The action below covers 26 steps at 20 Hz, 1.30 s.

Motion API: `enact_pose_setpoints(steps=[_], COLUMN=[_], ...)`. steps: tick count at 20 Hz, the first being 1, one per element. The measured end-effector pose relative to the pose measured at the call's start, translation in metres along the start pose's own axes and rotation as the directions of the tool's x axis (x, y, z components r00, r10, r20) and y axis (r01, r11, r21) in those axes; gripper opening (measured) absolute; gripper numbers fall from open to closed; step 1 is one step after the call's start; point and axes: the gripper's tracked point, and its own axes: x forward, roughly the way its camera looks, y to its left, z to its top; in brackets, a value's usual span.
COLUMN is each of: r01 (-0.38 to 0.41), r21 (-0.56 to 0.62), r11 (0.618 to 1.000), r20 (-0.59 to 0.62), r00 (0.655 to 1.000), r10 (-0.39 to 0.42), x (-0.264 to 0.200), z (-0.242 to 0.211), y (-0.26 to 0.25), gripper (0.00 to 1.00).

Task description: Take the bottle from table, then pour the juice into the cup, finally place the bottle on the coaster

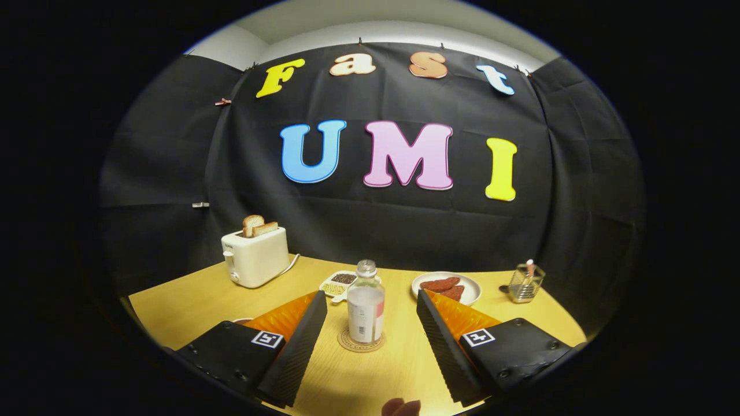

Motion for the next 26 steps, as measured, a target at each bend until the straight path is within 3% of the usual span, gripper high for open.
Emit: enact_pose_setpoints(steps=[8, 13, 19, 26], r01=[0.096, 0.143, 0.178, 0.222], r21=[-0.088, -0.077, -0.062, -0.076], r11=[0.991, 0.987, 0.982, 0.972], r20=[0.081, 0.115, 0.129, 0.097], r00=[0.993, 0.984, 0.977, 0.972], r10=[-0.089, -0.134, -0.169, -0.214], x=[-0.071, -0.112, -0.155, -0.188], z=[0.106, 0.149, 0.175, 0.169], y=[-0.059, -0.092, -0.125, -0.174], gripper=[0.97, 0.97, 0.97, 0.97])
